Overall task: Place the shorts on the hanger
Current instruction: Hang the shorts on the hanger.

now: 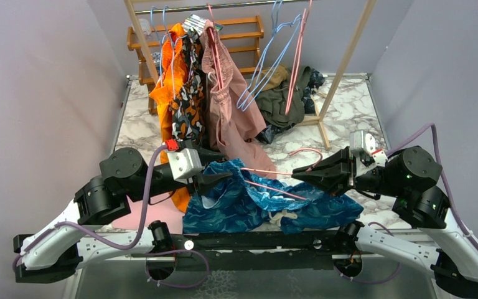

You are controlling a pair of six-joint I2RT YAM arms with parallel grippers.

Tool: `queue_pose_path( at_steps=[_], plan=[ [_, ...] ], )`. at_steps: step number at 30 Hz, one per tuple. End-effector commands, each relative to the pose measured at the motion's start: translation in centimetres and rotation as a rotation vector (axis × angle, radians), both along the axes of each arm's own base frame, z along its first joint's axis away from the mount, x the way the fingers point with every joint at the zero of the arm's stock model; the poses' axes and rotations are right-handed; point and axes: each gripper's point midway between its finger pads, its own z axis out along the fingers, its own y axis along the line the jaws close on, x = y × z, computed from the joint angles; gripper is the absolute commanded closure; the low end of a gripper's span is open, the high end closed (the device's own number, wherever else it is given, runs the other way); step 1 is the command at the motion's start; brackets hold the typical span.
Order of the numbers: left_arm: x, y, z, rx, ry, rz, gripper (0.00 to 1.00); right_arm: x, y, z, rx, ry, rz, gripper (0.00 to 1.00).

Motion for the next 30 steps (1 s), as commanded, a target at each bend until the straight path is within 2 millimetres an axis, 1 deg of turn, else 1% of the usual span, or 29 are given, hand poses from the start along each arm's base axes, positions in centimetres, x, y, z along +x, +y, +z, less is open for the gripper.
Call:
queue_pose_path(
  at_steps=[1,5,8,10,14,18,19,21,26,30],
  plan=[
    [1.0,-0.3,-1.2,0.042,-0.015,0.037,0.51,-0.3,-0.4,1.6,0.047,-0.037,-0.001,0.99],
    [1.0,-0.8,-1.8,0.058,-0.01,0.023,0.53,-0.3,-0.3,1.5,0.043,-0.034,0.004,0.99],
    [0.9,-1.2,-2.2,0.072,-0.004,0.013,0.57,-0.4,-0.3,1.4,0.043,-0.034,0.007,0.99],
    [0.9,-1.4,-2.3,0.078,-0.002,0.006,0.61,-0.4,-0.3,1.4,0.044,-0.036,0.007,0.99],
    [0.8,-1.6,-2.4,0.081,-0.003,-0.007,0.73,-0.3,-0.3,1.2,0.041,-0.034,0.005,0.99],
    [0.6,-1.7,-1.8,0.061,-0.008,-0.019,0.78,-0.1,-0.2,0.9,0.035,-0.032,-0.001,0.99],
    [0.4,-1.7,-1.6,0.053,-0.01,-0.025,0.81,-0.1,-0.2,0.9,0.034,-0.032,-0.003,0.99],
    [0.3,-1.7,-1.2,0.039,-0.011,-0.033,0.84,0.0,-0.2,0.8,0.03,-0.031,-0.006,0.99],
    [-0.3,-1.6,-0.2,0.002,-0.02,-0.055,0.85,0.2,-0.1,0.7,0.026,-0.032,-0.013,0.99],
    [-0.7,-1.6,0.5,-0.024,-0.024,-0.076,0.89,0.2,-0.1,0.6,0.024,-0.032,-0.015,0.99]
  ],
)
